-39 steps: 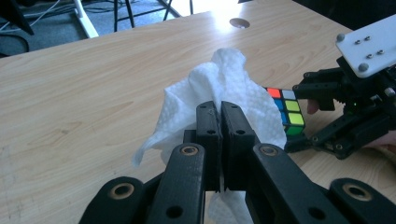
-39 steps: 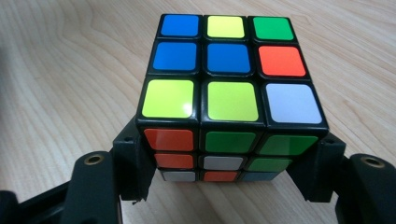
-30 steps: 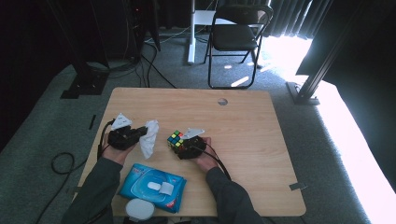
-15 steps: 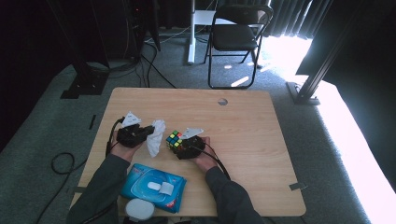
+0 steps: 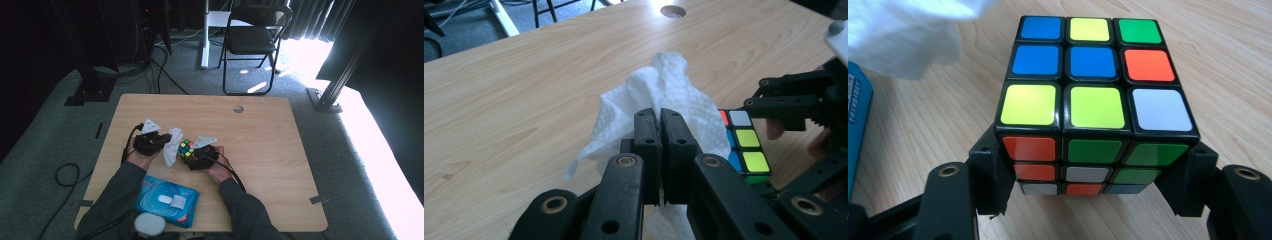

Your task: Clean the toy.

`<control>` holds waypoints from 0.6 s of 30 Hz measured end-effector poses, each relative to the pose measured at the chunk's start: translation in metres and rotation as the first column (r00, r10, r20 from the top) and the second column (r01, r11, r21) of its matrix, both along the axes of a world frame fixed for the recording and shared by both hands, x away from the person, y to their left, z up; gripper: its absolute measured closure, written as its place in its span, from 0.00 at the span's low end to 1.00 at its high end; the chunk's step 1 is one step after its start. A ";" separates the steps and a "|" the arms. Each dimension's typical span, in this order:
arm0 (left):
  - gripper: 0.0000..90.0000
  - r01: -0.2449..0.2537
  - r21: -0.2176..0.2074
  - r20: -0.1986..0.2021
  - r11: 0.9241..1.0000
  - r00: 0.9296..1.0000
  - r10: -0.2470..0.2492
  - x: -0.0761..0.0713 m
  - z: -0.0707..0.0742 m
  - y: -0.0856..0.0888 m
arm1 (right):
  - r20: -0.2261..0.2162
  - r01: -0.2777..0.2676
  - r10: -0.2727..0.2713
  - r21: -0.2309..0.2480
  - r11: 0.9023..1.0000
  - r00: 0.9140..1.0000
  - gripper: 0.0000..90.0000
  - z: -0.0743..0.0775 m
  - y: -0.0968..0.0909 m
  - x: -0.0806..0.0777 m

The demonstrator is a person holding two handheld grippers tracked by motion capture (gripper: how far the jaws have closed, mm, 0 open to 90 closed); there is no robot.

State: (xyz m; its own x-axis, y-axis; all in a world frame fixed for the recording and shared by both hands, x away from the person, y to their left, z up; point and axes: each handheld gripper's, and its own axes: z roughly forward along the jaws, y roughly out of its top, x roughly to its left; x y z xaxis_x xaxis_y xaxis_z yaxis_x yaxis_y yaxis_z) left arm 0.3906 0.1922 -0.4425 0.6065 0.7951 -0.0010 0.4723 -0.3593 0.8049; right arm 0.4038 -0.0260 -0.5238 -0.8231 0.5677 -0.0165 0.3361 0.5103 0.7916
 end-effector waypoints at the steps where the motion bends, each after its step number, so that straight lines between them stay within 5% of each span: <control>1: 0.97 0.001 0.003 0.001 1.000 1.000 -0.001 0.001 -0.001 -0.001 | -0.001 0.001 -0.001 0.000 1.000 1.000 0.38 0.000 0.001 0.000; 18: 0.97 -0.045 0.046 0.035 0.998 0.998 0.044 0.008 0.000 -0.007 | 0.003 -0.008 0.008 -0.008 1.000 1.000 0.38 0.003 0.003 -0.001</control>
